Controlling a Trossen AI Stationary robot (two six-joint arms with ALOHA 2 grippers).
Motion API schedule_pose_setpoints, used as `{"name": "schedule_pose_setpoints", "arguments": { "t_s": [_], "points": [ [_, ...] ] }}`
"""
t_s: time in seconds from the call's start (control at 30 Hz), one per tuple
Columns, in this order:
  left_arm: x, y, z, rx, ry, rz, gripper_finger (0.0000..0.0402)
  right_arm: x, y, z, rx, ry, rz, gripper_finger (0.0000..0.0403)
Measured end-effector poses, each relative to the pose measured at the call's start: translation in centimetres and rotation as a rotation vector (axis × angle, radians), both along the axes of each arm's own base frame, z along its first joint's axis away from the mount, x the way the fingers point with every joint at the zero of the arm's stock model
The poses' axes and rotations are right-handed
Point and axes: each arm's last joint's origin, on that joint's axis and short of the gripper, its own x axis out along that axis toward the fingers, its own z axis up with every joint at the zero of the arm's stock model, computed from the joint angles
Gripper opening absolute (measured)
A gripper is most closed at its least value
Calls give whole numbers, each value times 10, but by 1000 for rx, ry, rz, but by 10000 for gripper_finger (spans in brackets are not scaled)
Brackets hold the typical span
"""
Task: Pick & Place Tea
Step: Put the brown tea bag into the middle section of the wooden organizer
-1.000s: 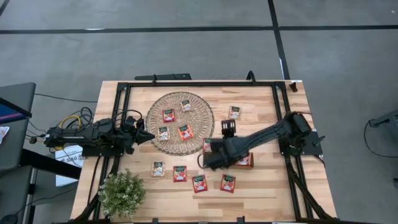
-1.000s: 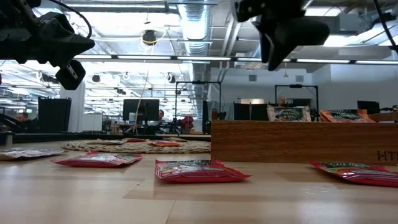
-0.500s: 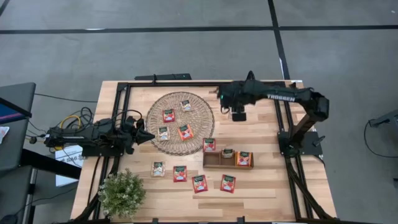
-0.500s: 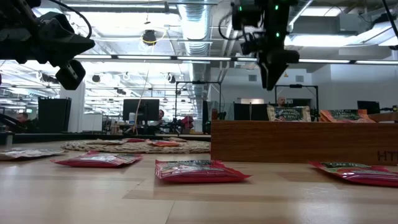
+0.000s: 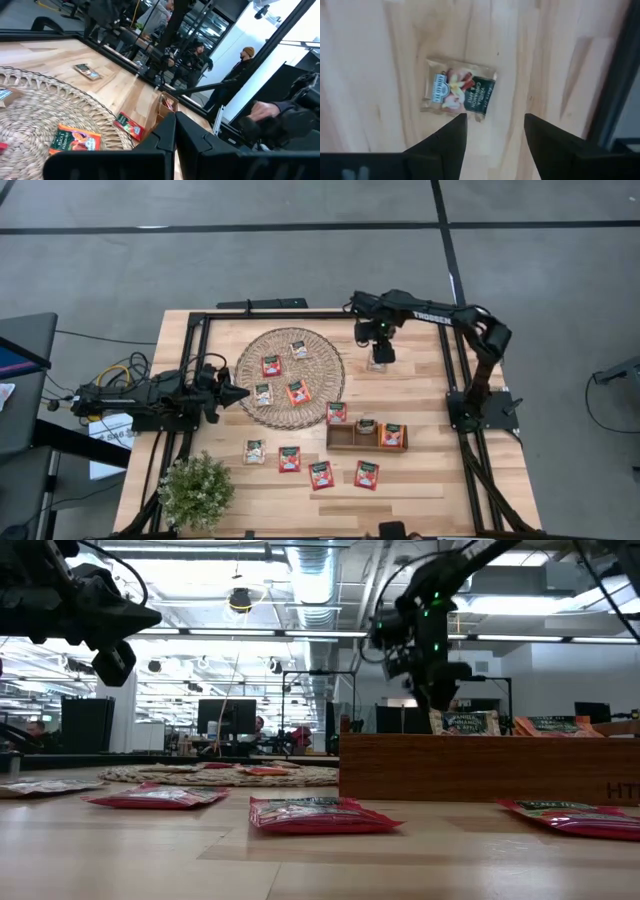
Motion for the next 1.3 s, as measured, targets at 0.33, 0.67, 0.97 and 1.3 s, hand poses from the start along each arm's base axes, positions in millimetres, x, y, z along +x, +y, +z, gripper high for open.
{"name": "schedule_pose_setpoints", "arguments": {
  "t_s": [0.33,0.67,0.97,1.3],
  "points": [
    [0,0,0,3,0,7,0,1,-17,-35,70,75,-85,212],
    [0,1,-1,2,7,29,0,11,-16,-61,83,110,-159,194],
    [0,1,-1,4,8,30,0,13,-19,-61,18,103,-199,164],
    [0,1,-1,4,9,29,0,4,-2,-82,43,155,-196,173]
  ]
}}
